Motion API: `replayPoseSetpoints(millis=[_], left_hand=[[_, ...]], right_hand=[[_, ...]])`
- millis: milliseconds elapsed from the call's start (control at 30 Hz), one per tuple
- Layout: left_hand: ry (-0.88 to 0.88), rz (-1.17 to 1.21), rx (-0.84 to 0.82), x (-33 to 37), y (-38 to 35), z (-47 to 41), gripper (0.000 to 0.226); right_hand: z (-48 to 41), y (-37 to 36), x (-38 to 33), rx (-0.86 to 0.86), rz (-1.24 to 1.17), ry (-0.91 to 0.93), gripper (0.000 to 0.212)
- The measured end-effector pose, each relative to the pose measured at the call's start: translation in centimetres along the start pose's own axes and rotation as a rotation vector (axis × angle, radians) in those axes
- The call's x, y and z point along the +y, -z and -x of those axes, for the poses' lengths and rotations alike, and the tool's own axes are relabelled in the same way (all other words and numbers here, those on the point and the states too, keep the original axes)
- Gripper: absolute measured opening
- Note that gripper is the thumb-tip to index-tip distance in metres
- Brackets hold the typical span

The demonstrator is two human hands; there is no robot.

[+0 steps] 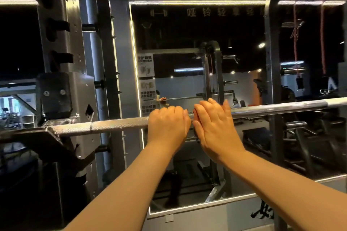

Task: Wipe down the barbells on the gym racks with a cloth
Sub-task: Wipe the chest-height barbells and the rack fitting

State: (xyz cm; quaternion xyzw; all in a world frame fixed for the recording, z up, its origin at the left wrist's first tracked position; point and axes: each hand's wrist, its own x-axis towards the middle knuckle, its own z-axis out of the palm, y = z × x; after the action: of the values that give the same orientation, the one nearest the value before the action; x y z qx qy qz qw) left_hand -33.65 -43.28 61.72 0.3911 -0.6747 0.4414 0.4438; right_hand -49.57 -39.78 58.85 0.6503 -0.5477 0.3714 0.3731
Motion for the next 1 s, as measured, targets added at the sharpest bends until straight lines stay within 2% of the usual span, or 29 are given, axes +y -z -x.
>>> replayPoseSetpoints(millis=[100,200,267,333,400,567,733,767,900,1000], left_hand=[[-0.003,0.025,0.005,0.0,-0.1,0.1,0.042],[-0.009,0.035,0.049,-0.1,-0.2,-0.1,0.046],[-0.021,0.032,0.063,-0.2,-0.5,0.0,0.046],[-0.028,0.033,0.077,-0.3,-0.7,0.1,0.046],[-0.027,0.045,0.088,-0.4,-0.8,0.2,0.046],[0.002,0.044,0.08,-0.1,-0.8,0.2,0.046],[0.007,0.032,0.074,-0.1,-0.9,0.1,0.048],[0.011,0.026,0.079,-0.1,-0.9,0.1,0.047],[0.017,0.006,0.094,0.0,-0.9,0.1,0.046],[0.017,-0.015,0.026,0.0,-0.8,0.2,0.043]], right_hand=[[0.2,0.6,0.3,0.018,-0.066,0.051,0.049],[-2.9,3.3,-0.2,-0.071,-0.151,-0.078,0.036],[-4.3,3.7,-0.5,-0.144,-0.077,-0.115,0.031],[-3.8,2.9,-1.1,-0.12,0.031,-0.119,0.036],[-2.1,1.4,-1.4,-0.024,-0.022,-0.139,0.04],[-0.4,0.2,-0.3,0.051,-0.037,0.008,0.043],[-4.6,2.8,-0.4,-0.185,0.001,-0.032,0.041],[-4.7,2.8,-0.5,-0.18,0.002,-0.049,0.042],[-1.8,0.6,-0.7,0.036,0.029,-0.002,0.042],[0.2,-0.6,0.1,0.036,0.021,0.054,0.047]])
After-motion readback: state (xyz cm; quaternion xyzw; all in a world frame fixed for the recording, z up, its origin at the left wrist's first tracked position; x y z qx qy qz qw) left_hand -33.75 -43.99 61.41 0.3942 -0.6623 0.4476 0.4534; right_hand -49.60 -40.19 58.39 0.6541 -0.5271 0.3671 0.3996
